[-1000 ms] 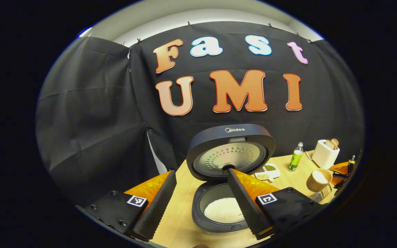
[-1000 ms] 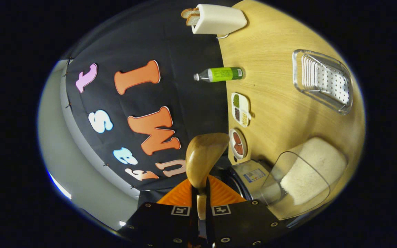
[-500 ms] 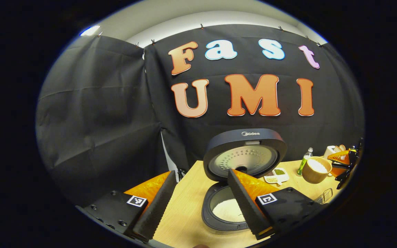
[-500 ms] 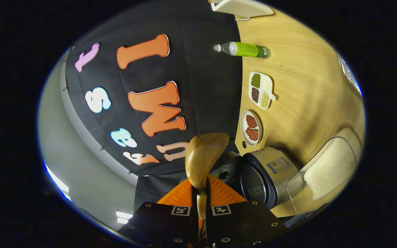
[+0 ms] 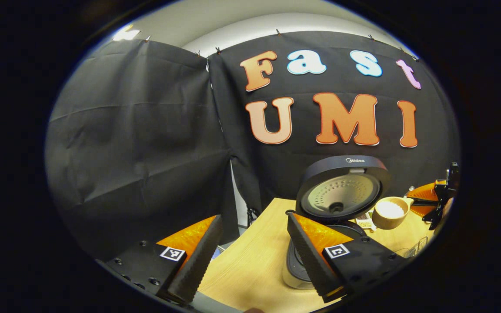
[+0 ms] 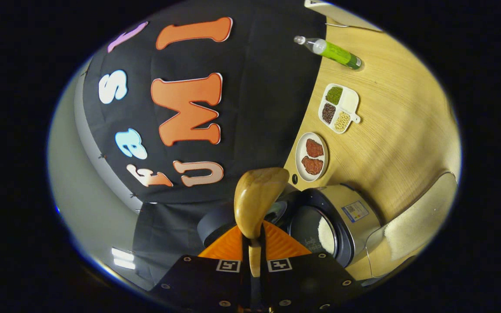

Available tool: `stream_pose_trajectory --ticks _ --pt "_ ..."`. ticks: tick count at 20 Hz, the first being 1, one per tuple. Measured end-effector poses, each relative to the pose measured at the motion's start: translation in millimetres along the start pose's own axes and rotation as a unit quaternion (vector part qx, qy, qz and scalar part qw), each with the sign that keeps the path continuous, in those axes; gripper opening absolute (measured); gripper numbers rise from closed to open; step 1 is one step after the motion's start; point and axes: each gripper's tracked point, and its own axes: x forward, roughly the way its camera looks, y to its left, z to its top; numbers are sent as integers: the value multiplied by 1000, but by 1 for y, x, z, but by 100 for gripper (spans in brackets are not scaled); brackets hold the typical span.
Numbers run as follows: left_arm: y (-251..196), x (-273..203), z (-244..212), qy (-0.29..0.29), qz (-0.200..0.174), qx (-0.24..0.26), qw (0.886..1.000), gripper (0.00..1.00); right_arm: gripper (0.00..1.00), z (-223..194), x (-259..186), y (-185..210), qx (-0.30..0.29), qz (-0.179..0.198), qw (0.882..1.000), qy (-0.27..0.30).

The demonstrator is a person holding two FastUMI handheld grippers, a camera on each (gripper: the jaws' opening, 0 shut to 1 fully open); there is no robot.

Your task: Close the left gripper, press the button to open the rice cooker; take a wooden spoon from the chopstick holder with the right hand, scoop a spoonful of rice and pour it into the rice cooker, then put the wooden spoon back into the chopstick holder.

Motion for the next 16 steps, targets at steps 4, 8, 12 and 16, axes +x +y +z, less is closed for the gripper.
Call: stream_pose_trajectory --ticks 4,8,12,16 --pt "16 -7 -10 4 14 -4 1000 100 8 -5 13 4 -105 -24 994 -11" --pt "27 -11 -17 10 26 -10 1000 100 8 -5 25 12 -201 -45 978 -31" --pt "36 -16 -23 16 37 -10 999 100 8 -9 33 16 -286 -62 955 -47" --pt "42 -22 -25 17 47 -11 999 100 8 -12 35 16 -342 -78 934 -66"
